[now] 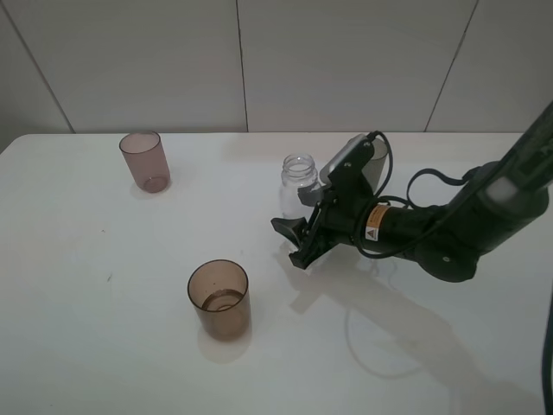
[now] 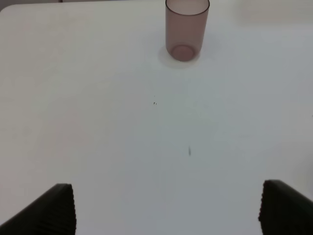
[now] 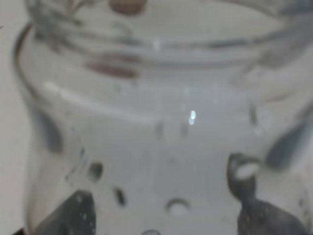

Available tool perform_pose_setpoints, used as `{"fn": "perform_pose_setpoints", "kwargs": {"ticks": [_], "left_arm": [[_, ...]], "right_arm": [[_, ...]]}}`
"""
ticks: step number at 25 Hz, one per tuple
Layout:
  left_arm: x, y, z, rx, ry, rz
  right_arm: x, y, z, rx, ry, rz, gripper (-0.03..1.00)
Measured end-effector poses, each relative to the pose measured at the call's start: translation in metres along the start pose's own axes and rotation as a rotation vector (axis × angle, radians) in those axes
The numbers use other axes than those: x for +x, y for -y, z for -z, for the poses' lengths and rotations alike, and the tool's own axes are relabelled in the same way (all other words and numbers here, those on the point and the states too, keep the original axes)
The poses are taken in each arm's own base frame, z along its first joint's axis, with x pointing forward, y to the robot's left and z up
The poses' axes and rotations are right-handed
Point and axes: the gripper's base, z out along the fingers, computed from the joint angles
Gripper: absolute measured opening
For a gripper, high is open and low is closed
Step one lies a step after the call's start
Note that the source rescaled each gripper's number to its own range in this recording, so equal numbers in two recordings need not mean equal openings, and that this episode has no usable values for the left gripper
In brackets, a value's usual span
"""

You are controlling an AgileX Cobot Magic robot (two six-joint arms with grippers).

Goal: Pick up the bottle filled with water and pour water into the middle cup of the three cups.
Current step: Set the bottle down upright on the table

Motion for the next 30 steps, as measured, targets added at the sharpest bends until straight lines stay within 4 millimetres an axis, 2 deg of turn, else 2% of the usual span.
{"fn": "perform_pose_setpoints", "kwargs": {"ticks": [3,4,9,10,13,16,24,26,30], "left_arm": [[0.000,0.000,0.000,0.000,0.000,0.000],[0.000,0.000,0.000,0.000,0.000,0.000],[0.000,0.000,0.000,0.000,0.000,0.000],[0.000,0.000,0.000,0.000,0.000,0.000],[0.000,0.000,0.000,0.000,0.000,0.000],[0.000,0.000,0.000,0.000,0.000,0.000],[0.000,0.000,0.000,0.000,0.000,0.000],[0.000,0.000,0.000,0.000,0.000,0.000],[0.000,0.000,0.000,0.000,0.000,0.000]], "right_arm": [[0.000,0.000,0.000,0.000,-0.002,-0.001,0.02],[0.000,0.000,0.000,0.000,-0.002,-0.001,0.10],[0.000,0.000,0.000,0.000,0.001,-0.001,0.89],[0.000,0.000,0.001,0.000,0.002,0.000,0.93],[-0.006,0.000,0.005,0.009,0.017,0.002,0.95],[-0.022,0.003,0.013,0.042,0.057,0.006,0.95],[-0.083,0.010,0.047,0.112,0.187,0.065,0.95],[-0.096,0.012,0.059,0.140,0.169,0.031,0.95],[-0.112,0.018,0.085,0.241,0.094,-0.143,0.98]]}}
